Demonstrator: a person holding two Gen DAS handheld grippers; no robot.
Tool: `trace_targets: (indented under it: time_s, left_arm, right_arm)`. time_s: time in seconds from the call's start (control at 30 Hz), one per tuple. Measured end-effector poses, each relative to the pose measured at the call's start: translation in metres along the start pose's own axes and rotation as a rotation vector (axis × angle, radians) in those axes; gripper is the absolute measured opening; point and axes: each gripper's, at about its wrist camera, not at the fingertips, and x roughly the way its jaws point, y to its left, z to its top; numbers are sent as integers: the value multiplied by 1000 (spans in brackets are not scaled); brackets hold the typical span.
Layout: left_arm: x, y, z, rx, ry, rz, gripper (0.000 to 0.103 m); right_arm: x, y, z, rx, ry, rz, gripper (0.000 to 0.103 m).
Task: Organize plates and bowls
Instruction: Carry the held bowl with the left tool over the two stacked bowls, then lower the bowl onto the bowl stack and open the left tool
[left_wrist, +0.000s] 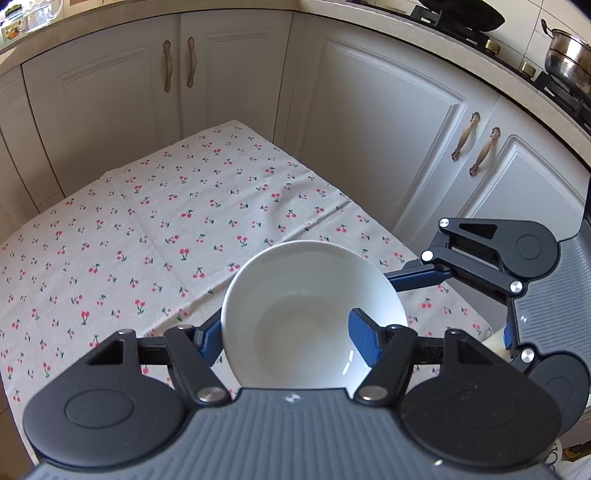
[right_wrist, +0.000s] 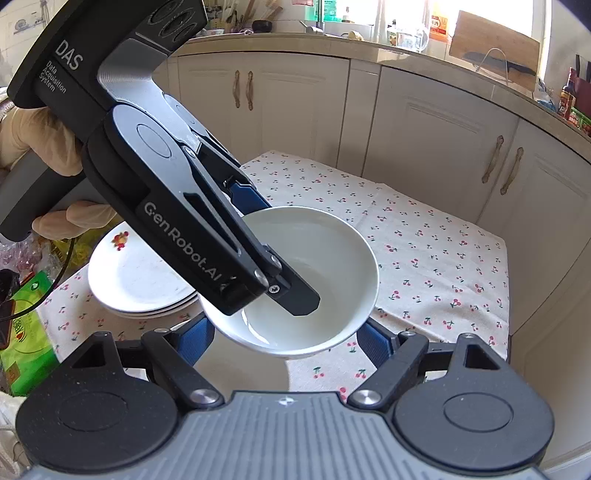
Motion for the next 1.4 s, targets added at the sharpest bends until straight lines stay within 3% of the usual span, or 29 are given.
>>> trace_targets:
  time_s: [0.47, 1.4]
  left_arm:
    - [1, -15, -46, -13, 31, -22, 70]
    - [13, -18, -58, 10, 58, -56, 76]
  right_arm:
    - [-8, 30, -26, -7, 29, 32, 87]
    - [3, 31, -42, 20, 88, 62, 87]
